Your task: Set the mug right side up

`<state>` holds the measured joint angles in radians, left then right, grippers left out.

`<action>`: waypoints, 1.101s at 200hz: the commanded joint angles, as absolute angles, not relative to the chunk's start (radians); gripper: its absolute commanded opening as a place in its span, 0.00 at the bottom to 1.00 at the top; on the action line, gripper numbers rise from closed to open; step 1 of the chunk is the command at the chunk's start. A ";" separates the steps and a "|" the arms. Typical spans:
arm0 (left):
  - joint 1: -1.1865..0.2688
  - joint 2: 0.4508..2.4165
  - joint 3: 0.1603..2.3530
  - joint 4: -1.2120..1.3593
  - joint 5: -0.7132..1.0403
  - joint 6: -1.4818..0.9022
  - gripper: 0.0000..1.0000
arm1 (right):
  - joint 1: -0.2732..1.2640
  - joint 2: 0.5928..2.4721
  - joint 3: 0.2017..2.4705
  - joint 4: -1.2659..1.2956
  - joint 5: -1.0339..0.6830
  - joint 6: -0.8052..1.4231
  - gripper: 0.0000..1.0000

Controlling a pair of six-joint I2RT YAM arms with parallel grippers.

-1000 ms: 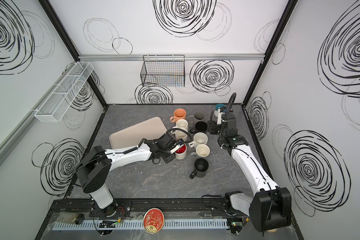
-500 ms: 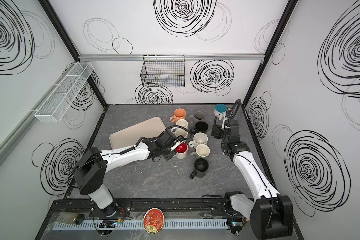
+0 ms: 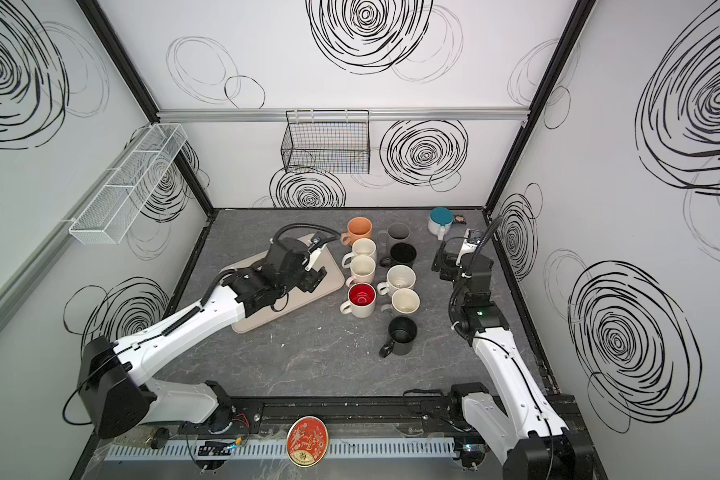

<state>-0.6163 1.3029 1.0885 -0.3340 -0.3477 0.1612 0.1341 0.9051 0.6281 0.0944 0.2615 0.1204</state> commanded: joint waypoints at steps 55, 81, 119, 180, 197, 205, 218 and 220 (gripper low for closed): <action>-0.302 0.949 0.675 0.117 -0.406 0.023 0.99 | 0.119 0.864 0.366 0.485 0.344 0.022 1.00; -0.198 0.948 0.565 0.192 -0.462 -0.029 0.99 | 0.110 0.976 0.359 0.479 0.377 0.036 1.00; -0.151 0.956 0.359 0.463 -0.481 -0.080 0.99 | 0.111 1.097 0.325 0.567 0.379 0.062 1.00; -0.149 1.129 0.243 0.741 -0.486 -0.080 0.99 | 0.065 1.201 0.276 0.682 0.277 0.038 1.00; -0.149 1.183 0.231 0.815 -0.461 -0.078 0.99 | 0.058 1.227 0.290 0.699 0.273 0.031 1.00; -0.149 1.191 0.245 0.797 -0.451 -0.081 0.99 | 0.053 1.237 0.291 0.713 0.273 0.032 1.00; -0.149 1.206 0.239 0.843 -0.440 -0.068 0.99 | 0.044 1.248 0.291 0.736 0.263 0.041 1.00; -0.149 1.207 0.238 0.848 -0.440 -0.068 0.99 | 0.042 1.250 0.291 0.740 0.261 0.043 1.00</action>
